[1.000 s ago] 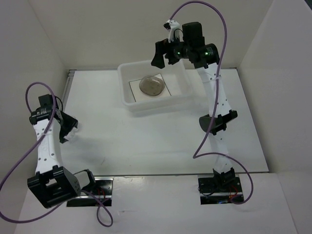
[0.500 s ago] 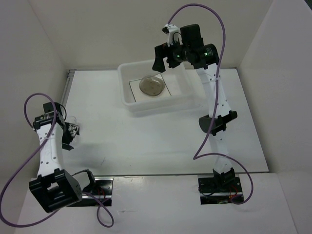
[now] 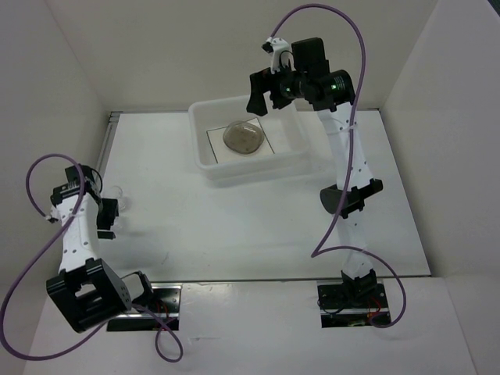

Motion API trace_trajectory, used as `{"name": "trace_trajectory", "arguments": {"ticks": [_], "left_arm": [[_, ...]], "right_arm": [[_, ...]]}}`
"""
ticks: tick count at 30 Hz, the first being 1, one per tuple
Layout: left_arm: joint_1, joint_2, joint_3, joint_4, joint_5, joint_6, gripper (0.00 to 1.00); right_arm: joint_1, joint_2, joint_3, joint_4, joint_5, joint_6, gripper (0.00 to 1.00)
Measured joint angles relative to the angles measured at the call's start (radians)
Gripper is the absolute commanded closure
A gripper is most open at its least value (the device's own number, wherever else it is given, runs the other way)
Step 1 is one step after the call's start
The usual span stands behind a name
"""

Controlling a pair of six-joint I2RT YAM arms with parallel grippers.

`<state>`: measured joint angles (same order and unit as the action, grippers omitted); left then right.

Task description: Place the mixed dishes into the plastic bin

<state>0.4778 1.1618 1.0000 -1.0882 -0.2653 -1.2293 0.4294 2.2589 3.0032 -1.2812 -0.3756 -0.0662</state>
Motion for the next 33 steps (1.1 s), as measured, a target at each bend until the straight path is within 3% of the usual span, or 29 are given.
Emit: {"name": "trace_trajectory", "arguments": {"ticks": [13,33], "left_arm": [[0.044,0.107,-0.062,0.068,0.006,-0.061,0.26],[0.124,0.227,0.006,0.117,-0.003,-0.111,0.28]], "right_arm": [[0.000,-0.013,-0.028,-0.006,0.021,-0.003,0.00],[-0.013,-0.044,-0.072,-0.008,0.029,-0.003,0.00]]}}
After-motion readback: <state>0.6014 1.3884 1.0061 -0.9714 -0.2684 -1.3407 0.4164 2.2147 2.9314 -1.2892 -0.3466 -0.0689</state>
